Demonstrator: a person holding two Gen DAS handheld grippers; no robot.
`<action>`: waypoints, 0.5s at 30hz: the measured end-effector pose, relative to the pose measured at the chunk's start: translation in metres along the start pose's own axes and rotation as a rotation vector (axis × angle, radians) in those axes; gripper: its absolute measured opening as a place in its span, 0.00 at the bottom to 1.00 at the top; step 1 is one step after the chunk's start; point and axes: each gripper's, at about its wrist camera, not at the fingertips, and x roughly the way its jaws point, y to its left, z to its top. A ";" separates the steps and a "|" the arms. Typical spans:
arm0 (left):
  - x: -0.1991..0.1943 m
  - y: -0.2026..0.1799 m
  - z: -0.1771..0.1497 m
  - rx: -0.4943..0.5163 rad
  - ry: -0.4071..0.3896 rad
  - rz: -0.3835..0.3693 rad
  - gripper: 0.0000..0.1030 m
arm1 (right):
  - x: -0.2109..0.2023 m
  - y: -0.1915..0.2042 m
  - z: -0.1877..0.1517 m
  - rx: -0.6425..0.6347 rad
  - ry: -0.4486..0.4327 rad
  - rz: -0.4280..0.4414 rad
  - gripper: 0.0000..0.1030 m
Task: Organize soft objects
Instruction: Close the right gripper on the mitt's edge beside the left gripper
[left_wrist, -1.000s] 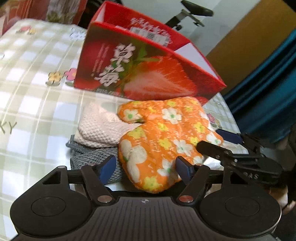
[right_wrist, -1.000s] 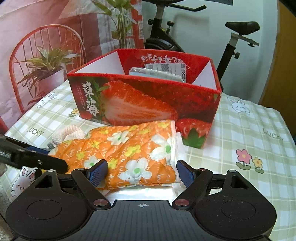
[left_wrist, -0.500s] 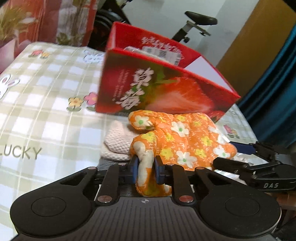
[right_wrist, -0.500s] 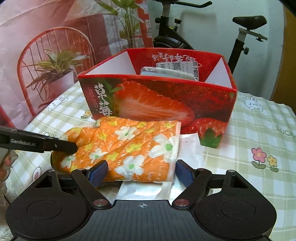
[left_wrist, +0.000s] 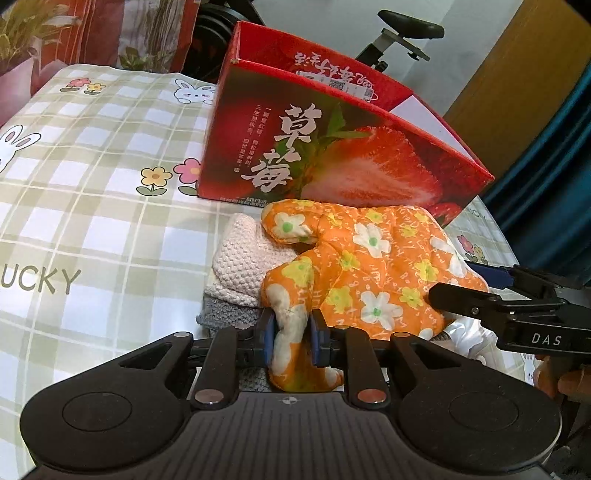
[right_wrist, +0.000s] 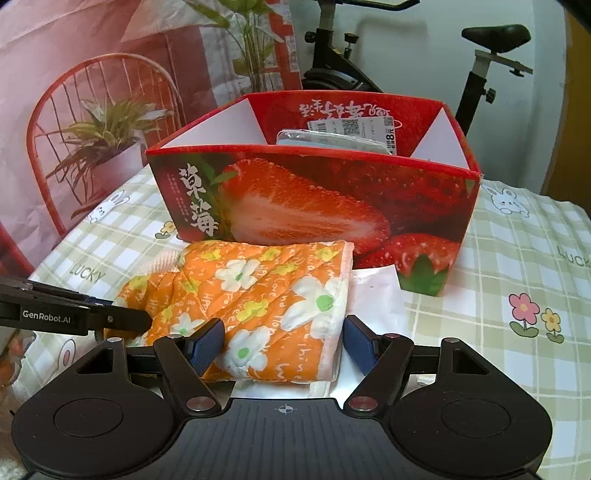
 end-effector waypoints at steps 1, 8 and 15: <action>0.000 -0.002 0.000 0.004 0.000 0.003 0.21 | 0.000 0.000 0.000 0.000 -0.002 -0.001 0.67; 0.004 0.002 -0.001 -0.002 0.003 0.002 0.24 | -0.005 0.004 -0.005 -0.012 -0.020 -0.011 0.67; 0.004 0.000 -0.001 0.005 0.001 0.007 0.24 | -0.015 0.005 -0.006 -0.028 -0.052 -0.030 0.65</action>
